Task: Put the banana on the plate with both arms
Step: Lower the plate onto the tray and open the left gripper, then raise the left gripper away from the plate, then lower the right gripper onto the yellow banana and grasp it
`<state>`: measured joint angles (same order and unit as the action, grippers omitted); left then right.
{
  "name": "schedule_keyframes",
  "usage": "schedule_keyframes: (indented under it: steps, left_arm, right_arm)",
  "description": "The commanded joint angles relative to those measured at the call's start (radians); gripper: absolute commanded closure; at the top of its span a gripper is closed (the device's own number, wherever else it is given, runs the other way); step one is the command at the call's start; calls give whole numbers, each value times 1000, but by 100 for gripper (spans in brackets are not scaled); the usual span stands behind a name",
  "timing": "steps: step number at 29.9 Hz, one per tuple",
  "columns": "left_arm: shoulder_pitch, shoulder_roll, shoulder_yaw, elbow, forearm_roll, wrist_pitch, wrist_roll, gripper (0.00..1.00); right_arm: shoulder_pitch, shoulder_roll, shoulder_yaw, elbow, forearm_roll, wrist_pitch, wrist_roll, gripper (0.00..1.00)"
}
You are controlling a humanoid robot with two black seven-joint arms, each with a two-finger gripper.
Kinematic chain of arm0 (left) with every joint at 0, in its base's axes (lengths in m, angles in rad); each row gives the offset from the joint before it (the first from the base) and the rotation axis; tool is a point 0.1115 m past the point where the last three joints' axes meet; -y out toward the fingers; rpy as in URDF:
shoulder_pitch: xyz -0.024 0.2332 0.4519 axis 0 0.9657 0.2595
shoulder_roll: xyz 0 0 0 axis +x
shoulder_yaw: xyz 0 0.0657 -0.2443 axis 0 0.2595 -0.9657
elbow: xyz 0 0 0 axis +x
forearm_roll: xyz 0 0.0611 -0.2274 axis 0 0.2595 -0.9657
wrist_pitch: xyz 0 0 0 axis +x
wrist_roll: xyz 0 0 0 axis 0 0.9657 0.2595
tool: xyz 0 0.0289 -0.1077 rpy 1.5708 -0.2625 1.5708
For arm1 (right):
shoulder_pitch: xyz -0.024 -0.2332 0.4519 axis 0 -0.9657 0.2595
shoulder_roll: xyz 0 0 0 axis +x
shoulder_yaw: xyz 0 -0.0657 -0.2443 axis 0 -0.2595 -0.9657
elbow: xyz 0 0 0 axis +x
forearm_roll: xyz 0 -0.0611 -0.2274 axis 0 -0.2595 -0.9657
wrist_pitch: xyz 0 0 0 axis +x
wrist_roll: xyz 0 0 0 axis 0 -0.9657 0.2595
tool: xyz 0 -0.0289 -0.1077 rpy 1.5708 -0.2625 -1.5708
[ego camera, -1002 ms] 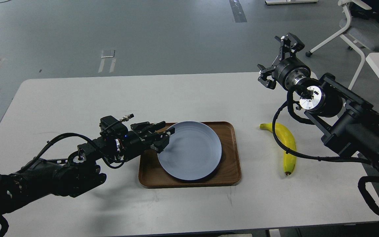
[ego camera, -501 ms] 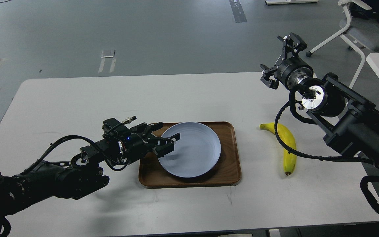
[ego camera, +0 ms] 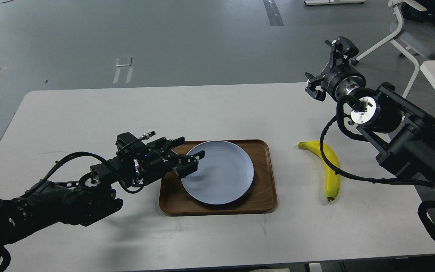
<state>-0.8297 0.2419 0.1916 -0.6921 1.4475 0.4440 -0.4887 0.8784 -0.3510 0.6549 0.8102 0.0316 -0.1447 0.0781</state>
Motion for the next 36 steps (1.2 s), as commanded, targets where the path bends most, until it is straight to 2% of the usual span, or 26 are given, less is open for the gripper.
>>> schedule_keyframes:
  steps: [1,2,3,5,7,11,13,15,17,18,19,21,22,23,24,26,30,36]
  left_arm:
    - [-38,3,-9,-1,-22,2,0,7]
    - [-66,8,-21,-1,-63,2,0,2]
    - [-66,8,-21,-1,-64,2,0,2]
    - [-121,14,-55,-3,-195,1,0,2]
    - [-192,16,-89,-1,-423,-10,0,2]
    - [-291,22,-98,9,-715,-42,0,2]
    - [-321,17,-112,26,-875,-96,0,2]
    - [-330,17,-141,39,-1028,-201,0,2]
    - [-330,17,-167,43,-1082,-255,0,2]
    - [-330,20,-213,49,-1126,-304,12,2]
    - [-330,23,-243,52,-1148,-326,48,2]
    - [-312,25,-392,66,-1208,-402,236,2]
    - [-304,25,-432,69,-1216,-419,283,2]
    - [-277,27,-501,74,-1222,-441,350,2]
    - [-263,27,-529,75,-1224,-447,373,2]
    - [-244,27,-558,74,-1214,-461,386,2]
    - [-238,34,-555,72,-1207,-467,378,2]
    - [-218,34,-555,72,-1199,-465,364,2]
  right_arm:
    - [11,-49,-18,18,-30,7,6,0]
    - [17,-72,-38,33,-71,7,15,0]
    - [17,-72,-38,33,-71,7,16,0]
    - [37,-101,-107,58,-204,2,52,0]
    - [57,-141,-231,92,-457,-6,112,0]
    - [53,-212,-398,182,-798,-36,132,0]
    - [47,-264,-493,233,-967,-70,135,0]
    - [45,-299,-624,263,-1146,-107,135,0]
    - [45,-313,-681,264,-1194,-125,134,0]
    - [45,-327,-727,265,-1211,-137,135,0]
    - [43,-333,-747,267,-1211,-142,134,0]
    - [42,-345,-826,268,-1216,-151,135,0]
    - [42,-347,-840,270,-1214,-157,135,0]
    - [37,-350,-863,279,-1213,-180,134,0]
    - [33,-353,-871,283,-1214,-193,134,0]
    - [22,-365,-877,302,-1211,-214,131,0]
    - [-4,-401,-882,377,-1213,-233,120,0]
    - [-42,-442,-887,399,-1214,-276,94,3]
